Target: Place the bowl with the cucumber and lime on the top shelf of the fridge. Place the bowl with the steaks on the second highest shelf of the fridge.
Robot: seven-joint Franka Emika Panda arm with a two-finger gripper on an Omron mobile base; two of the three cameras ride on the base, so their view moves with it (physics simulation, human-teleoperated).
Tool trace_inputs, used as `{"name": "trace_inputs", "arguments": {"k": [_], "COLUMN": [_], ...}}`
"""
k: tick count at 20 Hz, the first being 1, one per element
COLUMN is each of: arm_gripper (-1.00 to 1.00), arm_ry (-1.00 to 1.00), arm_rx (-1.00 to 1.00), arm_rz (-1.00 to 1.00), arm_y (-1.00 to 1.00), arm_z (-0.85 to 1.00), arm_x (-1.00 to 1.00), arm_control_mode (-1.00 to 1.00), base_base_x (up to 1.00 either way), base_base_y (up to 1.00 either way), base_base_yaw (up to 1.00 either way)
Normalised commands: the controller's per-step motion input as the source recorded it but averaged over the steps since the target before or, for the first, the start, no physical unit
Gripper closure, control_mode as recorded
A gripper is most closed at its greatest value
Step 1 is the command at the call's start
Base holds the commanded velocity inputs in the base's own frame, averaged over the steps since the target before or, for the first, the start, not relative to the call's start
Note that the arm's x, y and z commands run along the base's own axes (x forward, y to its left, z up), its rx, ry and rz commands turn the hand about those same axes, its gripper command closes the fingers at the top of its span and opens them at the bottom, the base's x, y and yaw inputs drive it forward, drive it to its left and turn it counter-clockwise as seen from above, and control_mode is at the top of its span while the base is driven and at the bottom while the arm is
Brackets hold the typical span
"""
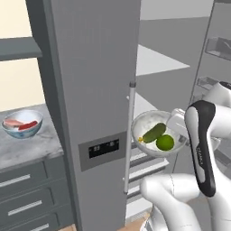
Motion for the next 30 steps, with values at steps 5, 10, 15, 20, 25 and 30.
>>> {"name": "trace_inputs", "arguments": {"k": [5,10,15,20,25,30], "arm_gripper": [1.00,1.00,1.00,1.00,1.00,1.00], "arm_ry": [0.00,0.00,-0.05,-0.24,-0.13,0.00], "arm_rx": [0.00,0.00,0.03,0.08,0.12,0.19], "arm_rz": [0.00,0.00,-0.01,-0.16,-0.25,-0.31], "arm_y": [0.00,0.00,-0.08,-0.05,-0.23,-0.03], "arm_z": [0.00,0.00,0.28,0.96,1.00,0.85], "arm_x": [0.00,0.00,0.00,0.00,0.18,0.83], "arm_control_mode": [1.00,1.00,-1.00,-1.00,-1.00,-1.00], "base_base_x": [0.40,0.64,0.22,0.00,0.00,0.00], "base_base_y": [-0.42,-0.30,-0.16,0.00,0.00,0.00], "base_base_yaw": [0.00,0.00,0.00,0.00,0.00,0.00]}}
